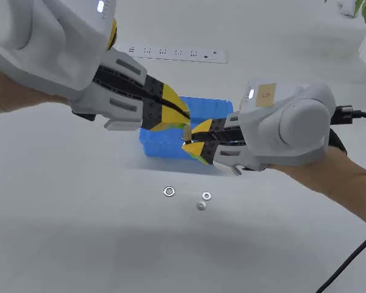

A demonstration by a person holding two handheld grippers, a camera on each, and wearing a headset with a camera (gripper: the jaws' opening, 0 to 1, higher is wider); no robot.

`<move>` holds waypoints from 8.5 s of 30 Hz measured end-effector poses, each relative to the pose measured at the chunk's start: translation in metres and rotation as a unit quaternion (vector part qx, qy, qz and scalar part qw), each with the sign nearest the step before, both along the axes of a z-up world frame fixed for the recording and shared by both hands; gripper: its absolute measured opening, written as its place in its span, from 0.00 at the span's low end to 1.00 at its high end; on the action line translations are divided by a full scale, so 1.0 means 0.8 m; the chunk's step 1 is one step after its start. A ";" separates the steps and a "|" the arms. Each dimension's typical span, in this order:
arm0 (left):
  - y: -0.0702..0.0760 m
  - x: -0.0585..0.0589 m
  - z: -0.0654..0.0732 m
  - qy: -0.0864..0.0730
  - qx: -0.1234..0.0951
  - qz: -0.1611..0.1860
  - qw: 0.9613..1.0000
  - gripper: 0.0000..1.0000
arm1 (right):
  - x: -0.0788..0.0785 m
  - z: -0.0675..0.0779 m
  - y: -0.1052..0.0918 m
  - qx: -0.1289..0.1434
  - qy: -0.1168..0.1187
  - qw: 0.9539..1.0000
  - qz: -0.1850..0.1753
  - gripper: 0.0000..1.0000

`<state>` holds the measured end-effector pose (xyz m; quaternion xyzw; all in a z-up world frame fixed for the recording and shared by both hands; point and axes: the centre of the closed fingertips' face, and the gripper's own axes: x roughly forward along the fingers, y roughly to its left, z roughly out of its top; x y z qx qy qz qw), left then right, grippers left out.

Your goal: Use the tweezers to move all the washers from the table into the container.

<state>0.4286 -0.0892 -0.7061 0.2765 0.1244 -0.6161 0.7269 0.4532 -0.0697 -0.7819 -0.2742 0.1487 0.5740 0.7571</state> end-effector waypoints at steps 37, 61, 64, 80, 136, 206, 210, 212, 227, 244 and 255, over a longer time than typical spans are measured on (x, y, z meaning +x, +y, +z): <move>0.010 0.095 -0.076 0.048 0.023 0.041 0.998 0.05 | 0.078 -0.073 0.008 -0.032 0.042 0.999 -0.007 0.11; 0.001 0.089 -0.075 0.041 0.025 0.035 0.998 0.05 | 0.079 -0.072 -0.001 -0.038 0.036 0.998 -0.021 0.12; 0.000 0.087 -0.069 0.036 0.024 0.034 0.998 0.05 | 0.078 -0.065 -0.003 -0.034 0.034 0.999 -0.024 0.12; 0.002 0.048 -0.025 0.006 0.022 0.025 0.999 0.05 | 0.046 -0.020 0.003 -0.017 0.006 1.000 -0.010 0.12; 0.033 -0.045 -0.095 0.103 0.006 0.074 0.992 0.05 | -0.065 -0.087 0.030 -0.021 0.091 0.995 0.025 0.12; 0.004 0.034 -0.013 0.024 0.014 0.026 0.999 0.05 | 0.019 0.004 0.002 -0.003 -0.001 1.000 -0.008 0.11; -0.001 0.047 -0.016 0.020 0.017 0.020 0.999 0.05 | 0.032 0.002 -0.002 -0.006 -0.005 1.000 -0.012 0.11; -0.004 0.051 -0.018 0.018 0.020 0.014 1.000 0.05 | 0.037 0.001 -0.004 -0.010 -0.007 1.000 -0.012 0.11; -0.006 0.079 -0.046 0.033 0.018 0.021 0.999 0.05 | 0.067 -0.030 -0.004 -0.019 0.010 0.999 -0.028 0.11; -0.014 0.048 -0.027 0.027 0.006 0.012 1.000 0.05 | 0.038 -0.013 -0.019 -0.004 0.004 1.000 -0.030 0.11; -0.024 0.007 -0.019 0.021 0.006 -0.007 1.000 0.05 | -0.004 -0.004 -0.033 -0.006 -0.003 1.000 -0.022 0.11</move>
